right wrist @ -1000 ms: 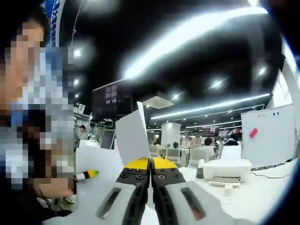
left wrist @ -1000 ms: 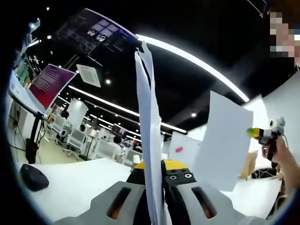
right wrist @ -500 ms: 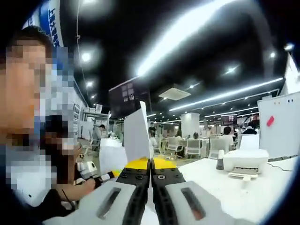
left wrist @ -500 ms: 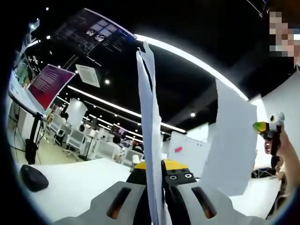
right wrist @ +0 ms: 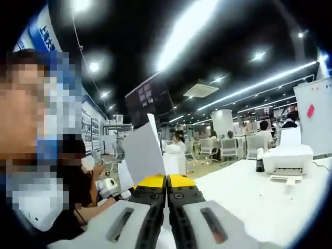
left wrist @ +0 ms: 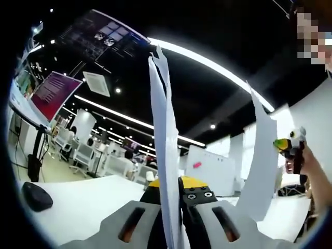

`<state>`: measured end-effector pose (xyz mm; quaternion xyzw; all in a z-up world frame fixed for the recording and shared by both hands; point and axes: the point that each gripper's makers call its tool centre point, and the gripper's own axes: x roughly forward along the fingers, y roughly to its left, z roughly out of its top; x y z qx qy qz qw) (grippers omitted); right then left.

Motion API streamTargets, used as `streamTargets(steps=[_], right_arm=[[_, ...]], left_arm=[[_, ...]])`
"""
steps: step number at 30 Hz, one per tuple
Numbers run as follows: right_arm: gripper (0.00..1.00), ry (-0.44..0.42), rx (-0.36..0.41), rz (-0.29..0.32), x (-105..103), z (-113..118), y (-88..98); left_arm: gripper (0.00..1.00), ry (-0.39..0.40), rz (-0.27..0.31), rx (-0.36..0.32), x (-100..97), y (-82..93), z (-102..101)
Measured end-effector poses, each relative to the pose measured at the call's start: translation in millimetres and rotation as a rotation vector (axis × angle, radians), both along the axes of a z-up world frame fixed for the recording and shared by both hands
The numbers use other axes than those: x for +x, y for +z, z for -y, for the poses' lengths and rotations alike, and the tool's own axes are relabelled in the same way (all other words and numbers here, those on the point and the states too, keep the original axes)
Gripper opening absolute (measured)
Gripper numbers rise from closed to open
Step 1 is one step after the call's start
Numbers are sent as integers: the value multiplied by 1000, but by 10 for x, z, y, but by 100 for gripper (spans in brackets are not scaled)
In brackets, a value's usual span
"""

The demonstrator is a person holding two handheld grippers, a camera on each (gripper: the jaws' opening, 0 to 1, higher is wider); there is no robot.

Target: Organize the stack of printing papers by aligning and flattening the scattered papers on the table

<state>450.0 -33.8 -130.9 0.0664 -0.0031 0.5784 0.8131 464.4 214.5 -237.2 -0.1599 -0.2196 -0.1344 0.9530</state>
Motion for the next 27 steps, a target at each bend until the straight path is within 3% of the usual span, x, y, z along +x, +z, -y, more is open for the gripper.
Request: streamTargets(steps=[4,9,27], right_arm=[[0,47,-18,-38,59,-96,-70],[0,36,-34,-82,285,-194,-218],[0,25,-69,-158,753,-510,-491]], left_arm=[[6,0,3,11,1,7,13],[6,-15,9,11,-5,17,46],[6,-63,25,20,-23,39,123]])
